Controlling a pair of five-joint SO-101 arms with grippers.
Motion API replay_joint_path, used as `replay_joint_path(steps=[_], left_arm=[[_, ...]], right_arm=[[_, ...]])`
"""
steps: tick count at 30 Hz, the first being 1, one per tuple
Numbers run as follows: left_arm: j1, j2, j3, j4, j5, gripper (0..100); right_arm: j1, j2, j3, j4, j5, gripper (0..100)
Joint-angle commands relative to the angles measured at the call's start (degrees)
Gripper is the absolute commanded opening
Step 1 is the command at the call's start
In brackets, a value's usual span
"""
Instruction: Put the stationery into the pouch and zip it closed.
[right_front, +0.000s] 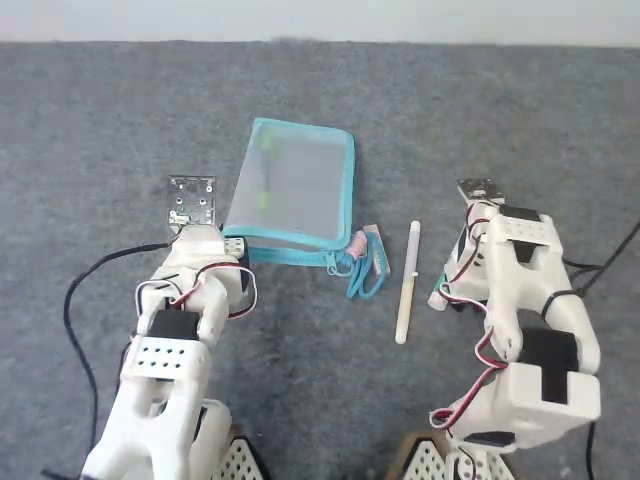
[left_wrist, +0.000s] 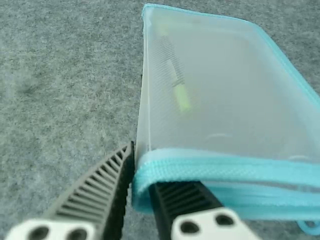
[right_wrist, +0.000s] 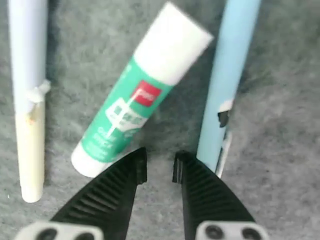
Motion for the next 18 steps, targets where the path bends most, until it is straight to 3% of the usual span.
replay_joint_path(steps=[1,12,18], left_arm=[[-0.4,0.6,-0.5,-0.6,0.7,1],[-0.4,0.9,-0.5,-0.6,0.7,1],[-0.4,0.9,-0.4,-0.6,0.7,1]], right_arm=[[1.2,-2.5,-0.3,-0.5,4.1,11.0],[-1.3,-26.9,0.1,11.0,9.3,14.7],[2.9,-24.8,0.0,10.4,13.8,14.8]])
